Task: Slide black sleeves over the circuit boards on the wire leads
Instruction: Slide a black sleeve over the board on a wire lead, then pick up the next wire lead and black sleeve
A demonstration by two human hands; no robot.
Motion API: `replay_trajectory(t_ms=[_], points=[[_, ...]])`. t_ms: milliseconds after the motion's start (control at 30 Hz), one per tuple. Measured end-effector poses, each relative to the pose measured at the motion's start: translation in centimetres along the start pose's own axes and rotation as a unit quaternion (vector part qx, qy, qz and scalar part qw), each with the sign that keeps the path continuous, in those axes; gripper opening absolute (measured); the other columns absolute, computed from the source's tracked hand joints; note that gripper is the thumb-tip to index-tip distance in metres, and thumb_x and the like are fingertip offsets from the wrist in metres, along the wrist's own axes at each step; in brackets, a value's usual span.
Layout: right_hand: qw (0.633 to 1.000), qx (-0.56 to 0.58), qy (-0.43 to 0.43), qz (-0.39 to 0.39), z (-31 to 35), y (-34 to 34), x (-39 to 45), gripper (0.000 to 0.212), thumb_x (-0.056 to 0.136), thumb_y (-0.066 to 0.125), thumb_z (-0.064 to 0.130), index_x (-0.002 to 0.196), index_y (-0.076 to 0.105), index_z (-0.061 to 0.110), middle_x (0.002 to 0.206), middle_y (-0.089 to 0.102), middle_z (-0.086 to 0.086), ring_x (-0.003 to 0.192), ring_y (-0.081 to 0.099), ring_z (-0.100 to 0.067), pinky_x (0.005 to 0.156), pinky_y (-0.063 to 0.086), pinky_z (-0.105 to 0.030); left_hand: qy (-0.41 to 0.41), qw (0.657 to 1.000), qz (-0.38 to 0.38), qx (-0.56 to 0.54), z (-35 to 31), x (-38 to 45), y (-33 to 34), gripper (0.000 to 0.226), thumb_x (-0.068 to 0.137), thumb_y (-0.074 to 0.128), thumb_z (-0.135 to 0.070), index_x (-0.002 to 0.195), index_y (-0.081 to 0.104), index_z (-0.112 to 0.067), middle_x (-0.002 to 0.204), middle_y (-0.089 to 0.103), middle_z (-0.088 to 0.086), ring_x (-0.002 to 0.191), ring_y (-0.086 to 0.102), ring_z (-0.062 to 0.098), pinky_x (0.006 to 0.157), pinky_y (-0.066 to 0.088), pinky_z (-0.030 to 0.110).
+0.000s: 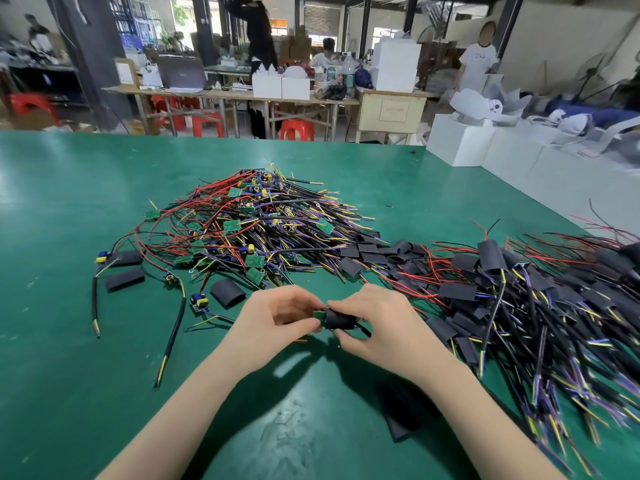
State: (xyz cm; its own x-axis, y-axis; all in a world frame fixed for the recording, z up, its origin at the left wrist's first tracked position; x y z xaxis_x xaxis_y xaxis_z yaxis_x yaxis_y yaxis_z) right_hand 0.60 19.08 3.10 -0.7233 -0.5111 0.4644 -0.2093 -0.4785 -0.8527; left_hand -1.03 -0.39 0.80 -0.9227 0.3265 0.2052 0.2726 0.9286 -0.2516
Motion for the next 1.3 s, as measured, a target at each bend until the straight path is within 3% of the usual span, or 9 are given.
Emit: replay_trajectory(t_ms=[200, 367, 500, 667, 800, 933, 1133, 1200, 1300], points=[[0.997, 0.052, 0.040, -0.036, 0.0, 0.1, 0.0, 0.018, 0.075, 0.065, 0.022, 0.092, 0.071, 0.018, 0.076, 0.066, 0.003, 0.074, 0.050, -0.017, 0.072, 0.045, -0.034, 0.033, 0.998, -0.028, 0.041, -0.2, 0.2, -0.1, 0.027, 0.078, 0.075, 0.004, 0.093, 0.070, -0.017, 0.085, 0.075, 0.001, 0.078, 0.072, 0.015, 0.074, 0.053, 0.016], [0.994, 0.000, -0.007, -0.113, 0.3, 0.3, 0.2, 0.027, 0.070, 0.075, 0.010, 0.097, 0.072, 0.011, 0.085, 0.069, 0.003, 0.075, 0.057, -0.023, 0.069, 0.049, -0.039, 0.040, 0.996, -0.031, 0.078, -0.5, 0.4, -1.1, 0.020, 0.082, 0.074, -0.003, 0.088, 0.073, -0.022, 0.086, 0.076, -0.005, 0.081, 0.071, 0.010, 0.077, 0.052, 0.015], [0.992, -0.018, -0.037, -0.116, 0.4, 1.2, 0.3, 0.031, 0.071, 0.076, 0.009, 0.103, 0.073, 0.009, 0.093, 0.072, 0.001, 0.076, 0.060, -0.026, 0.071, 0.050, -0.038, 0.025, 0.997, -0.030, 0.061, -0.5, 0.3, -1.2, 0.019, 0.080, 0.075, -0.003, 0.085, 0.074, -0.021, 0.083, 0.076, -0.003, 0.079, 0.072, 0.013, 0.079, 0.056, 0.022], [0.994, -0.021, -0.041, -0.095, 0.6, 1.6, 0.4, 0.032, 0.073, 0.074, 0.010, 0.105, 0.072, 0.009, 0.094, 0.072, 0.003, 0.075, 0.058, -0.024, 0.072, 0.047, -0.031, 0.030, 0.998, -0.041, 0.047, -0.1, 0.3, -0.8, 0.021, 0.079, 0.075, 0.002, 0.088, 0.071, -0.016, 0.085, 0.076, 0.001, 0.080, 0.073, 0.017, 0.080, 0.056, 0.025], [0.993, -0.046, -0.059, -0.091, 0.7, 1.2, 0.4, 0.032, 0.073, 0.077, 0.007, 0.105, 0.072, 0.006, 0.093, 0.071, -0.001, 0.073, 0.058, -0.027, 0.069, 0.051, -0.034, 0.038, 0.997, -0.045, 0.045, -0.3, 0.4, -0.7, 0.022, 0.081, 0.073, 0.001, 0.093, 0.068, -0.018, 0.088, 0.076, 0.000, 0.085, 0.072, 0.016, 0.085, 0.055, 0.026], [0.973, -0.146, -0.070, -0.167, 0.5, -0.9, 0.7, 0.027, 0.082, 0.069, 0.005, 0.108, 0.070, 0.004, 0.093, 0.068, -0.007, 0.073, 0.060, -0.031, 0.064, 0.053, -0.038, 0.112, 0.980, -0.126, 0.105, -1.0, 0.3, -0.8, 0.029, 0.084, 0.073, -0.007, 0.109, 0.066, -0.021, 0.105, 0.070, -0.011, 0.105, 0.064, 0.007, 0.093, 0.044, 0.017], [0.871, -0.239, 0.081, -0.421, -3.3, -7.8, -1.9, 0.031, 0.093, 0.060, 0.018, 0.124, 0.064, 0.014, 0.103, 0.066, -0.008, 0.086, 0.060, -0.020, 0.068, 0.045, -0.029, 0.093, 0.954, -0.222, 0.180, -0.7, 0.4, -2.0, 0.031, 0.085, 0.069, -0.003, 0.110, 0.066, -0.021, 0.109, 0.064, -0.015, 0.106, 0.057, -0.002, 0.091, 0.038, 0.009], [0.850, -0.271, 0.202, -0.404, -5.8, -9.3, -3.2, 0.033, 0.091, 0.061, 0.017, 0.124, 0.064, 0.014, 0.103, 0.065, -0.011, 0.089, 0.057, -0.031, 0.065, 0.042, -0.036, 0.071, 0.947, -0.239, 0.203, -0.4, 0.5, -2.1, 0.029, 0.085, 0.068, -0.002, 0.108, 0.066, -0.020, 0.106, 0.064, -0.014, 0.104, 0.057, 0.001, 0.090, 0.039, 0.014], [0.844, -0.273, 0.391, -0.246, -9.5, -9.6, -5.5, 0.028, 0.089, 0.059, 0.010, 0.116, 0.066, 0.004, 0.112, 0.063, -0.019, 0.103, 0.047, -0.041, 0.075, 0.046, -0.044, 0.015, 0.934, -0.247, 0.258, 0.5, 0.7, -2.5, 0.028, 0.084, 0.068, -0.004, 0.109, 0.066, -0.015, 0.109, 0.064, -0.003, 0.109, 0.056, 0.018, 0.096, 0.041, 0.032]])
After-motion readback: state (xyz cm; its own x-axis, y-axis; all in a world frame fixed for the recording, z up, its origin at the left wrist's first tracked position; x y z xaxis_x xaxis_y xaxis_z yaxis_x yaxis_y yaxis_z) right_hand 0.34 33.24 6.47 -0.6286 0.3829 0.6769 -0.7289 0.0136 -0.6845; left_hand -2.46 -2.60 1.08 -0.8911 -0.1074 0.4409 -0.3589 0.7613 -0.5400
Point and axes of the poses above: each hand's wrist, its own x-axis towards the middle knuckle, its own y-axis out of the palm, z = x × y, the point moved 1 cm from there along x, towards the middle knuckle
